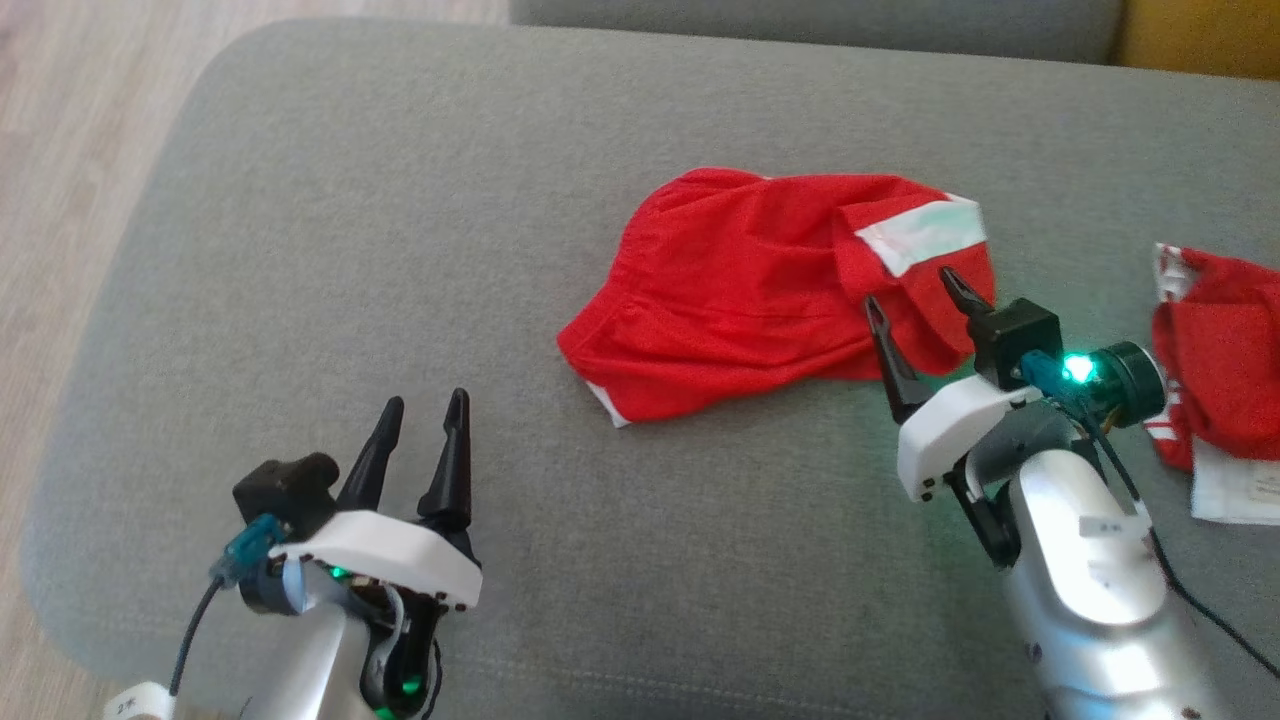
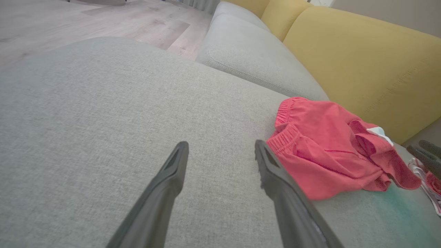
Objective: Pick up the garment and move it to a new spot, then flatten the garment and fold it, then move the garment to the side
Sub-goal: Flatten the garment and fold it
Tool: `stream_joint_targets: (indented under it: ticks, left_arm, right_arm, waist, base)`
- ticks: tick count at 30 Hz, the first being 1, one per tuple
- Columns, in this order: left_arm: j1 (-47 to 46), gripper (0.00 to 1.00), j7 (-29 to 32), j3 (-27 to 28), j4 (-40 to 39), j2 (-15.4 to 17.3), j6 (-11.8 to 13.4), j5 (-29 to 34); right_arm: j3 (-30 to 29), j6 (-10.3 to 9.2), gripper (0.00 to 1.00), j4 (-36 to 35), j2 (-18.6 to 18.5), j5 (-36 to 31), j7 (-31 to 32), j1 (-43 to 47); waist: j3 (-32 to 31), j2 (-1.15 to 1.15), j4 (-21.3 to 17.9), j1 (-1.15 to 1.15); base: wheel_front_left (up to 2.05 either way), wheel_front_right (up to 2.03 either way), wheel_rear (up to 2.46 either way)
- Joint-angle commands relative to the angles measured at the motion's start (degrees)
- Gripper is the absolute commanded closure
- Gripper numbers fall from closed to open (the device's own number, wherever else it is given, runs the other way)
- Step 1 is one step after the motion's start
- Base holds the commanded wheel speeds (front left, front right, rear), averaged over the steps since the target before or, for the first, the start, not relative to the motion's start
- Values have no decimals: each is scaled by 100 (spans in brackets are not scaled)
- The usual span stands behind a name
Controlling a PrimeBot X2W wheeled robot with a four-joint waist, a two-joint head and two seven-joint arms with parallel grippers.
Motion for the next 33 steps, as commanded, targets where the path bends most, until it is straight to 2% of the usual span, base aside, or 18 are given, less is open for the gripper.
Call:
stream_joint_targets:
  ticks: [1,9,10,11,15,19,21,26,33]
  left_arm:
    - [-245,0,-70,161,-141,33,-25,-23]
    - [-349,0,-70,188,-127,33,-48,-46]
    - [-358,0,-70,187,-122,33,-50,-46]
    - [-370,0,-70,188,-116,33,-51,-47]
    - [-391,0,-70,223,-77,33,-35,-54]
    - [-330,0,-70,241,-62,33,-23,-57]
    - [-277,0,-70,220,-63,33,-9,-63]
    - [-217,0,-70,166,-96,33,18,-88]
    - [-214,0,-70,127,-127,32,19,-99]
  right_arm:
    - [60,11,0,-73,17,-86,16,-240]
    - [-222,11,0,904,17,-585,-4,-793]
    - [-221,11,36,1003,17,-575,-16,-843]
    - [-180,11,100,1089,17,-572,-51,-893]
    - [275,11,100,1143,17,-199,-458,-1086]
    - [915,11,100,665,17,354,-754,-1168]
    - [998,11,100,399,17,397,-717,-1241]
    - [939,11,100,-242,17,659,-442,-1502]
    - [262,11,100,-919,-45,802,81,-2250]
  waist:
    - [99,0,120,0]
    - [274,0,287,0]
    - [281,0,293,0]
    - [286,0,295,0]
    - [186,0,235,0]
    - [37,0,140,0]
    - [-42,0,101,0]
    - [-153,0,107,0]
    - [-119,0,278,0]
  base:
    - [0,0,0]
    - [0,0,0]
    - [0,0,0]
    - [0,0,0]
    - [0,0,0]
    - [0,0,0]
    - [0,0,0]
    - [0,0,0]
    - [0,0,0]
